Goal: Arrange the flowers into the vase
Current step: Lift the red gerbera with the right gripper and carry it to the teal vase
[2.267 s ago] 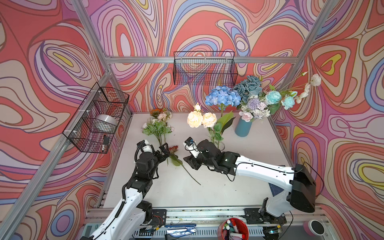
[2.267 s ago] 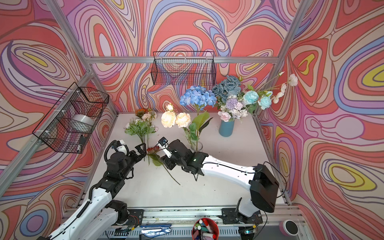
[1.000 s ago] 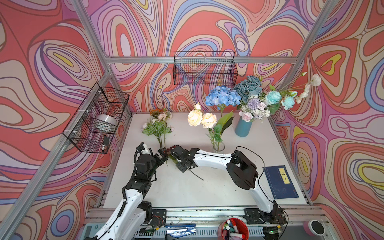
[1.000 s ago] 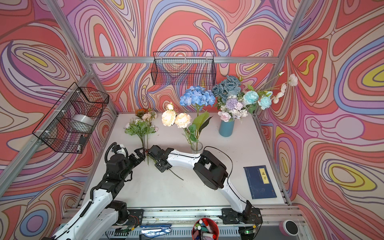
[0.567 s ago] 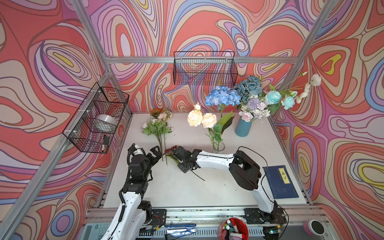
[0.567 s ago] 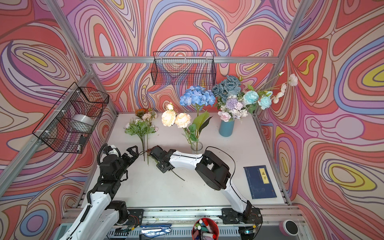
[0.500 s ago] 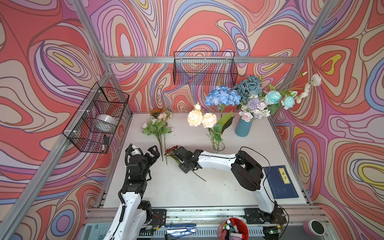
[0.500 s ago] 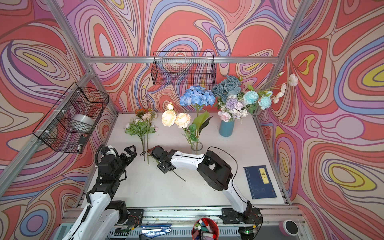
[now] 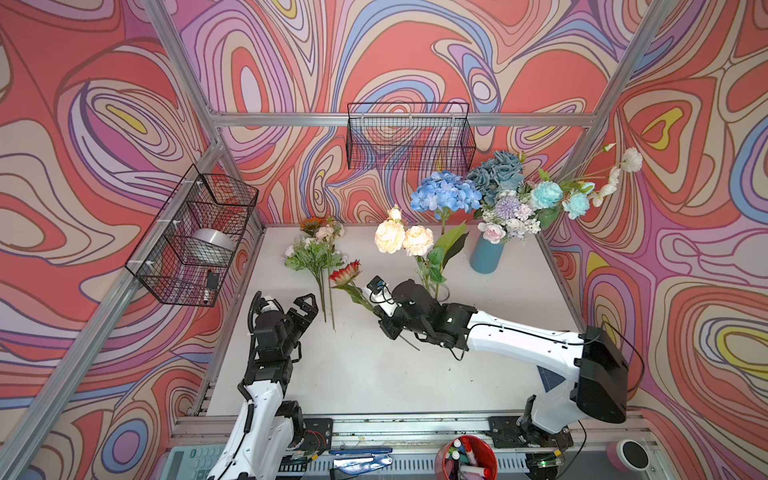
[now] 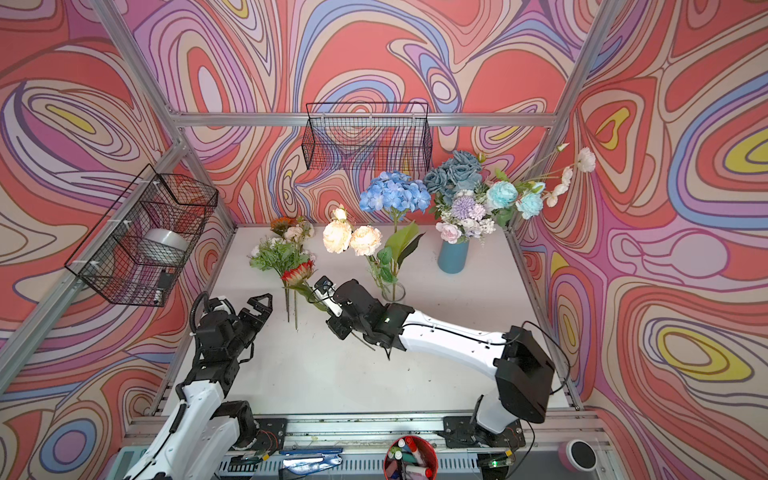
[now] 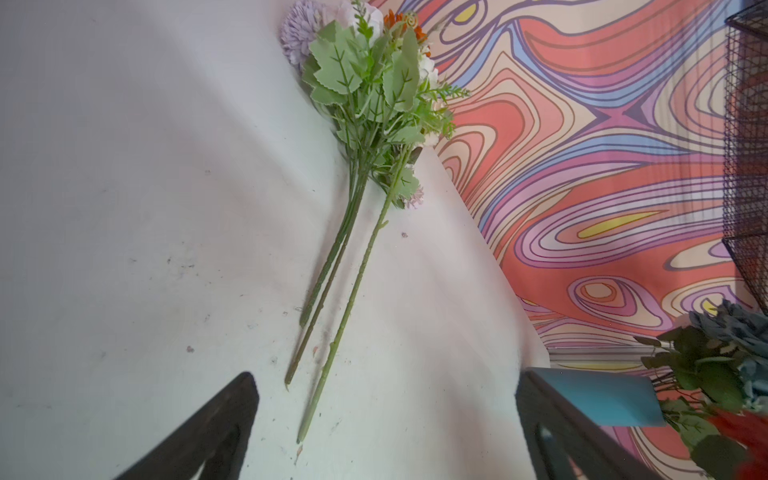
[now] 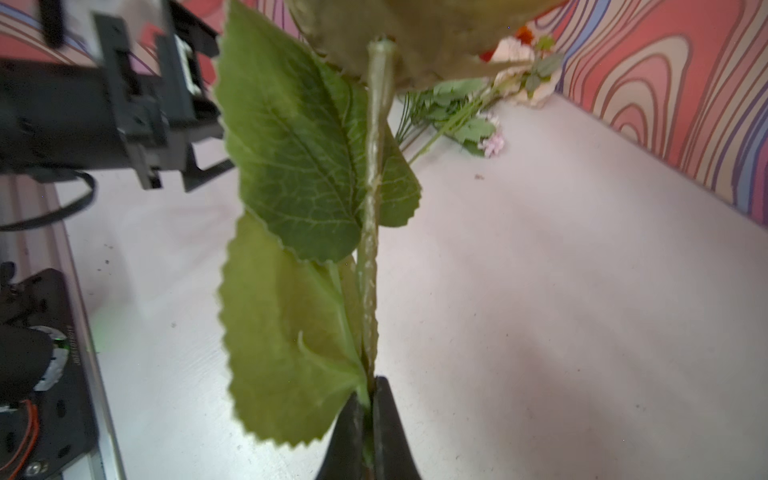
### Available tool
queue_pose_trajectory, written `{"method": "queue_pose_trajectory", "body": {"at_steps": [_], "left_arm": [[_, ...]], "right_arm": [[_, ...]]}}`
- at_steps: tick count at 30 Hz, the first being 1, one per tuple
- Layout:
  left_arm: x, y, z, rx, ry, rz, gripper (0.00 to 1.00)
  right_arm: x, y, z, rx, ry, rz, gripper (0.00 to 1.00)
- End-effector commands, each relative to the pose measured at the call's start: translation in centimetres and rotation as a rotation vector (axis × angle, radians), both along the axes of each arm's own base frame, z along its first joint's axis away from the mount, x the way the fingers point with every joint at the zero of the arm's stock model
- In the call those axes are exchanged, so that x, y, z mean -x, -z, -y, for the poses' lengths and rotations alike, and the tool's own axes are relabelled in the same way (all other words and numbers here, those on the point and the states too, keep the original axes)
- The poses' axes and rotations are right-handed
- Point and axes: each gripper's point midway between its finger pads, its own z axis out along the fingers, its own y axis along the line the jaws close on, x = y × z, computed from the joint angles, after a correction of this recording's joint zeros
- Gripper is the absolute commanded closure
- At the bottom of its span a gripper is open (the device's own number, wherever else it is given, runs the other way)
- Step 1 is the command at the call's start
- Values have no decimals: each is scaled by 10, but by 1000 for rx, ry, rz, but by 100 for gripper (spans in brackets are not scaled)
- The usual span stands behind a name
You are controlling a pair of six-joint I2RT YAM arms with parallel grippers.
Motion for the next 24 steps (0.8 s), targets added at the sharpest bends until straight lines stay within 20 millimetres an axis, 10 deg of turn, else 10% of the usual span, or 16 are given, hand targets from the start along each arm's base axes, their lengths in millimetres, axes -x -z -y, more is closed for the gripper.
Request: {"method": "queue_pose_trajectory", "body": {"at_steps": [1, 14, 24], "left_arm": [[-7, -21, 20, 1, 125, 86, 0], [-1, -33, 132, -239, 451, 184, 0], [10, -37, 224, -426, 716, 265, 0]], "right_arm": [[11, -39, 0, -76, -78, 102, 100], [31, -165, 67, -384, 16, 441, 100], [3, -186, 142, -475, 358, 508, 100]]}}
